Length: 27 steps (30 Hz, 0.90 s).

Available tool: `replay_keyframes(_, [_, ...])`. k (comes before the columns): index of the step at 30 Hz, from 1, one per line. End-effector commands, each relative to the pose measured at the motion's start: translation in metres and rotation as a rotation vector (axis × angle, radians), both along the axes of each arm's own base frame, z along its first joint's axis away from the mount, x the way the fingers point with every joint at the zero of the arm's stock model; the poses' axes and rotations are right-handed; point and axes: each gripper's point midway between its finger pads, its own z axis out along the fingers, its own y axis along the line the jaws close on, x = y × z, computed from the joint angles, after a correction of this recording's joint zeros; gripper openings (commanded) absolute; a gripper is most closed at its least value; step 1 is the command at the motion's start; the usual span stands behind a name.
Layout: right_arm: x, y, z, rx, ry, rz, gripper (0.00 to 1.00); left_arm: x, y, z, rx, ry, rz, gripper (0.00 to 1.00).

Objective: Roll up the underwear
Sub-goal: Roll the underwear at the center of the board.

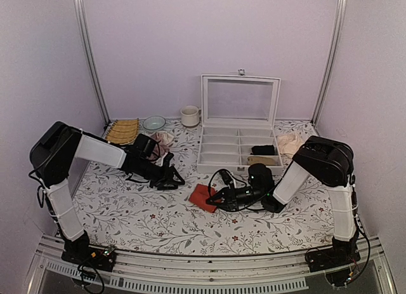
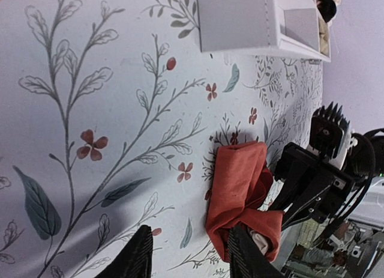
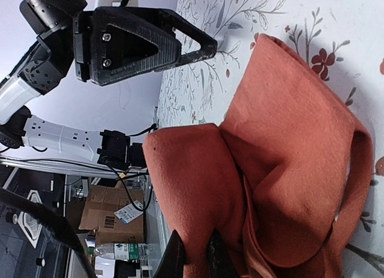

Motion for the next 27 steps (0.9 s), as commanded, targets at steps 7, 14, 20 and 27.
replay_keyframes(7, [-0.044,-0.04,-0.106,-0.381,0.265,0.025,0.0,-0.031,-0.013,0.003,-0.049,-0.017,-0.134,0.53])
replay_keyframes(14, [-0.043,-0.044,-0.117,-0.519,0.188,0.079,0.0,-0.028,-0.013,0.003,-0.05,-0.017,-0.108,0.54])
replay_keyframes(20, [-0.049,-0.048,-0.123,-0.565,0.202,0.094,0.0,-0.03,-0.011,0.004,-0.045,-0.017,-0.099,0.53])
replay_keyframes(27, [-0.056,-0.049,-0.129,-0.595,0.211,0.127,0.0,-0.036,-0.011,0.007,-0.061,-0.015,-0.118,0.53])
